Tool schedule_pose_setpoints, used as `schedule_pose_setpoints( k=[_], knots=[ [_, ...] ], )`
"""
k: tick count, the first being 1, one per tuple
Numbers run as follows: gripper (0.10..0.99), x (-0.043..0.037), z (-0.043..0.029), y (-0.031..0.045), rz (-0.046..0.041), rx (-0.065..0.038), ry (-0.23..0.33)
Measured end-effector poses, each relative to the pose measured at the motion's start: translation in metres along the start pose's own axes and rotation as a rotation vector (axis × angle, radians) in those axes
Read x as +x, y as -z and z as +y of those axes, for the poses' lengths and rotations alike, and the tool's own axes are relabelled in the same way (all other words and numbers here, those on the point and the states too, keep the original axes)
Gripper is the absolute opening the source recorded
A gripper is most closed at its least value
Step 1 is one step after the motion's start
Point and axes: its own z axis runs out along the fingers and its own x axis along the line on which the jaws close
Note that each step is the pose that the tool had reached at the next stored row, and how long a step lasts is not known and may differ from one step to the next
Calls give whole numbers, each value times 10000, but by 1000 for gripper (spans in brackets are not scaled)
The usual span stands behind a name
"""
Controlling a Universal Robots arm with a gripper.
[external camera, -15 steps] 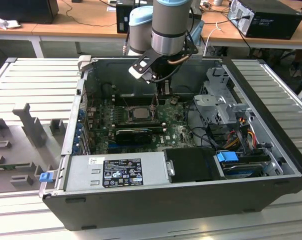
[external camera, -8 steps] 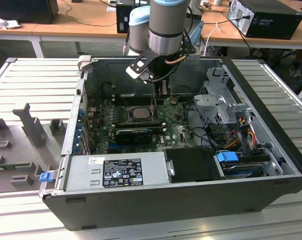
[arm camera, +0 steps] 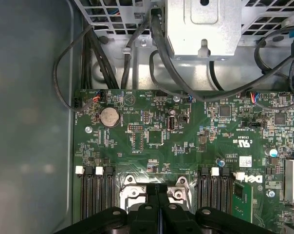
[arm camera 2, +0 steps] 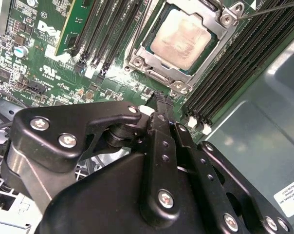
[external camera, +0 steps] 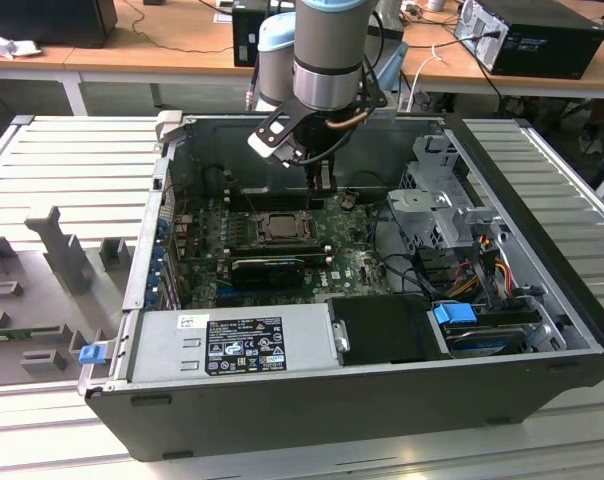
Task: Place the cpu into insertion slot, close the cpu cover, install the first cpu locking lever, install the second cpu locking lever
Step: 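Close the cpu cover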
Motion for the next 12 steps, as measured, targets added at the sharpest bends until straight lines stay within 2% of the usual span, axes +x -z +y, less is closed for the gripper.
schedule_pose_setpoints(
  k=[8, 12],
  knots=[
    [106, 1, -71, -2, 1, 0, 0],
    [106, -1, -132, -52, 0, -4, 1]
  ],
)
